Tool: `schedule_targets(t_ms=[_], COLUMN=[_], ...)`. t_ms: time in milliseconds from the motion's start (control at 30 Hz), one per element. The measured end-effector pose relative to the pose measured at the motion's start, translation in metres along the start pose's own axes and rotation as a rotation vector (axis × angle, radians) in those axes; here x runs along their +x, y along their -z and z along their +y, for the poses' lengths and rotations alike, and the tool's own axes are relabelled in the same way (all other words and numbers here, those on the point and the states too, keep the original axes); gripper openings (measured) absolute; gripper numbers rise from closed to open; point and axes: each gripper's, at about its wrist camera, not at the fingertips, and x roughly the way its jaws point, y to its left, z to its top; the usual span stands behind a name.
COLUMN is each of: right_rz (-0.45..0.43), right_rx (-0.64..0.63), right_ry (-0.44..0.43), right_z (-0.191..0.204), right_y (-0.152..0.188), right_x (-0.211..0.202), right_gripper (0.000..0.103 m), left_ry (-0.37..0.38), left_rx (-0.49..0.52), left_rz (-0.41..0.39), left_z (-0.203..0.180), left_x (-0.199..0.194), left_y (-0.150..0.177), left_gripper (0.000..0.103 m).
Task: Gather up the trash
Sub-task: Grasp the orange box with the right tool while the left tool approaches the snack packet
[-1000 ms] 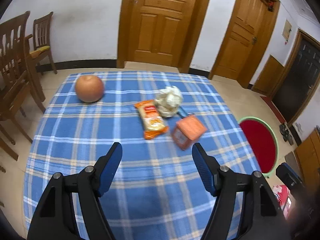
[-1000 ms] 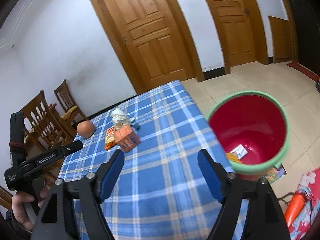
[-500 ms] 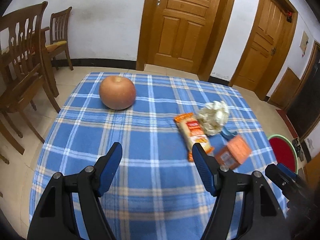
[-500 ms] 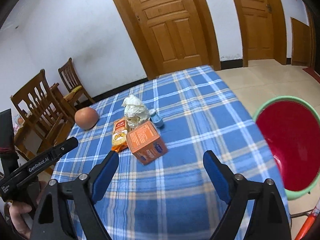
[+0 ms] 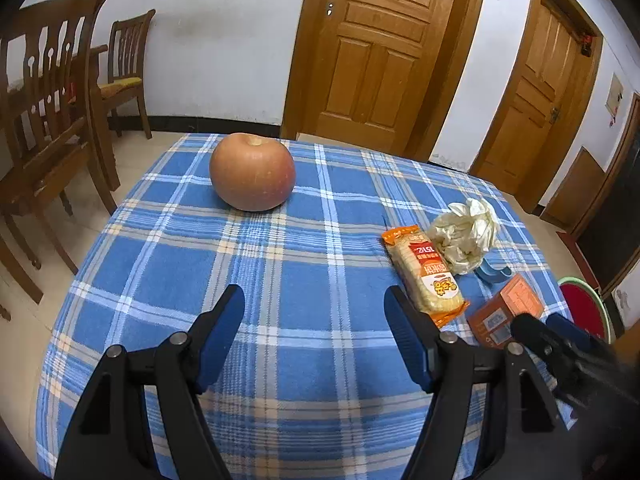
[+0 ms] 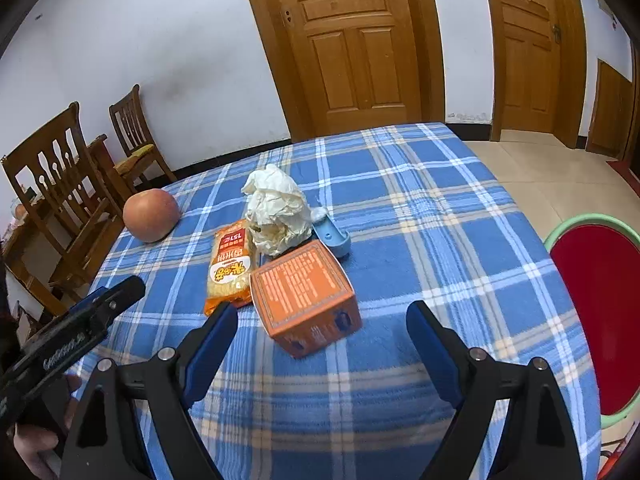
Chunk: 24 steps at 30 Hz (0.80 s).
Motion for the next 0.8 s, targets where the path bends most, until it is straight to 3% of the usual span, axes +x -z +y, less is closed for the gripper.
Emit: schedule_targets(t_ms=[133,200,267,567,800], right_rz=[0.01,0.012,0.017,-0.016,-0.061], right_rx=[-0.01,-0.005,0.001,0.017,0.091], right_ry=[0.003,0.001,-0.017,-0.04,0.004], right_z=[0.005,0.005,0.003,-0.008,-0.041], right_y=[-0.006,-0.008,-0.007,-0.003,0.008], right_x=[0.011,0.015,0.019,-0.006,-0.049], right_gripper=[0.088,0.083,0.062,0.062,0.062], left_ry=[0.032,0.023,0.021,0.021,0.135], left_rx=[-0.025,-0.032,-0.034,0.0,-0.008], left_rz=[0.022,0.021,0.024,0.054,0.158], left_z=[0.006,0.008,0.009,-0.005,-0.029], left_x=[0.002,0.002,0.004,0.0,0.003], left_y=[0.0,0.0,0.0,-0.003,-0.011], left_gripper=[0.072,0.072,0.072,0.072,0.072])
